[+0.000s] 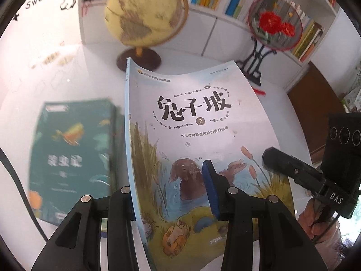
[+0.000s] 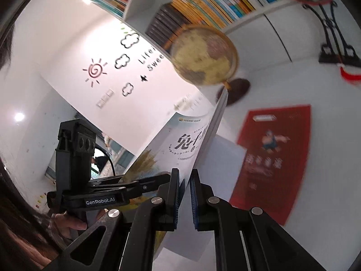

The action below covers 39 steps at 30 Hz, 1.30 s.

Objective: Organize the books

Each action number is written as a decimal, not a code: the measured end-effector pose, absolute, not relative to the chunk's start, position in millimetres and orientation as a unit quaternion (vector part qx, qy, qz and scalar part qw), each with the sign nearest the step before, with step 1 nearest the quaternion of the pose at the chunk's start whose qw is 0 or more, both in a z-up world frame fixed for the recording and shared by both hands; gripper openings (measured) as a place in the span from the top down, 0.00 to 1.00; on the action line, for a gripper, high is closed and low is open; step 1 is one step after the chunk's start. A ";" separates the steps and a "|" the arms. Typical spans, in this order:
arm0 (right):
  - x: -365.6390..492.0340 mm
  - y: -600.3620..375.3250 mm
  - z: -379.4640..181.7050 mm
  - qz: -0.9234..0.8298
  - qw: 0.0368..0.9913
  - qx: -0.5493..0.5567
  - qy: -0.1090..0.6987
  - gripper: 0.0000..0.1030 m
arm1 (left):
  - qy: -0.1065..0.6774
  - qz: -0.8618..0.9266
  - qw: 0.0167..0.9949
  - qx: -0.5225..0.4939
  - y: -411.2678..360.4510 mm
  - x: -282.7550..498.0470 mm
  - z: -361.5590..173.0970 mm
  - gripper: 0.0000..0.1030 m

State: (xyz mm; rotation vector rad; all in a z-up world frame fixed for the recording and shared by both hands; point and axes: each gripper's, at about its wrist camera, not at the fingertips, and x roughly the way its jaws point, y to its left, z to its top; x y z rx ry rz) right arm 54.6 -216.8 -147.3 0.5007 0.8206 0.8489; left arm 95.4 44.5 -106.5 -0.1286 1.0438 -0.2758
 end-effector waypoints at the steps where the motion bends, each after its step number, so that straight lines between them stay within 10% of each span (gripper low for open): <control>1: 54.5 -208.8 -140.4 0.399 0.804 0.227 0.378 0.91 | 0.493 -0.130 0.858 -0.061 51.9 94.7 -102.7 0.63; 39: 100.5 -26.1 -164.8 0.403 0.769 0.219 0.445 0.89 | 0.512 -0.092 0.846 -0.116 219.4 114.9 -150.3 0.63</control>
